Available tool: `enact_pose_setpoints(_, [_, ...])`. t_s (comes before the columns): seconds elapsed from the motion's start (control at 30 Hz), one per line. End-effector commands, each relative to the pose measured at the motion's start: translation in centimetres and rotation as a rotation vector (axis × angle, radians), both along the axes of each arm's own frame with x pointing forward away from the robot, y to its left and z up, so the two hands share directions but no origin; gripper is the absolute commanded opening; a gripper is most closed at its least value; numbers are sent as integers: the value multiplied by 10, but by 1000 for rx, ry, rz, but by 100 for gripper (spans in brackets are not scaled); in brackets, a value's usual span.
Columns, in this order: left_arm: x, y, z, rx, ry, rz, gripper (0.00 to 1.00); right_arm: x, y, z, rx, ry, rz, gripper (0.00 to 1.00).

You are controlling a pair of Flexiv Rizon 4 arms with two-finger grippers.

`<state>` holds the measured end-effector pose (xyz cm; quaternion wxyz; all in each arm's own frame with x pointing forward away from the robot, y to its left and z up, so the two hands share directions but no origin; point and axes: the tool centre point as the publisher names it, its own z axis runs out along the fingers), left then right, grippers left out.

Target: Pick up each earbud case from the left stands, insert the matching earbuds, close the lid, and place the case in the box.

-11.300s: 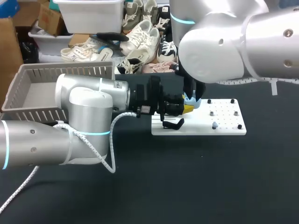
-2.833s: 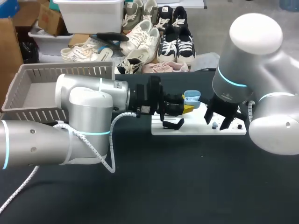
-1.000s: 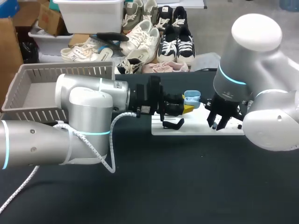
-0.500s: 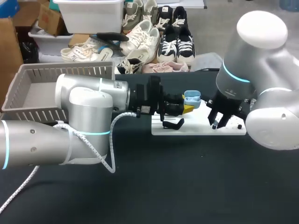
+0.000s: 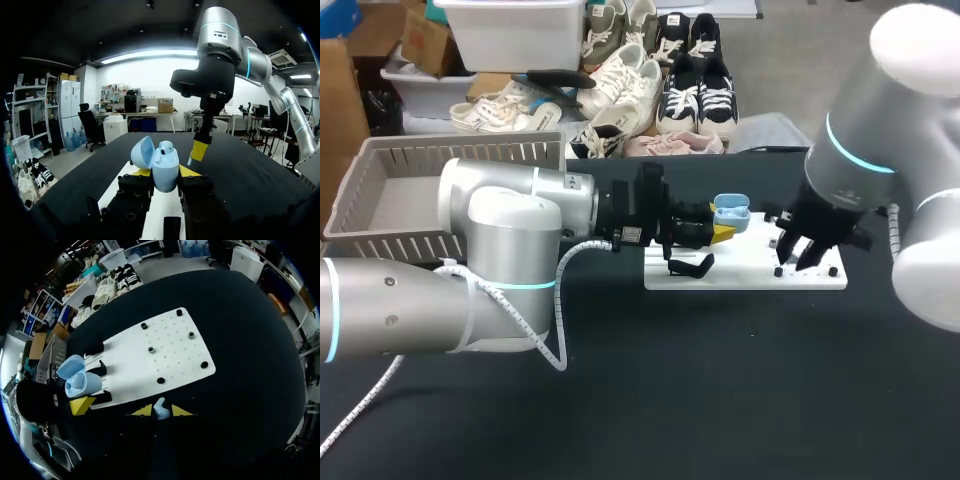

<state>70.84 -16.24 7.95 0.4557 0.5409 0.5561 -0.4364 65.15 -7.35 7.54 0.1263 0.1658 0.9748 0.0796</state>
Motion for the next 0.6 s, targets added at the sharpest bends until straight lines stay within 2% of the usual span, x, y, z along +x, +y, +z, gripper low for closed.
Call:
enact_pose_setpoints(0.03, [0,0,-1,-3,-1,1,0,-17,-1,23,-38,-5,51,0])
enact_pose_setpoints(0.27, [0,0,-1,-3,-1,1,0,-29,10,53,-91,15,274,0])
enact_pose_setpoints(0.6, [0,0,-1,-3,-1,1,0,-31,29,93,-121,21,533,0])
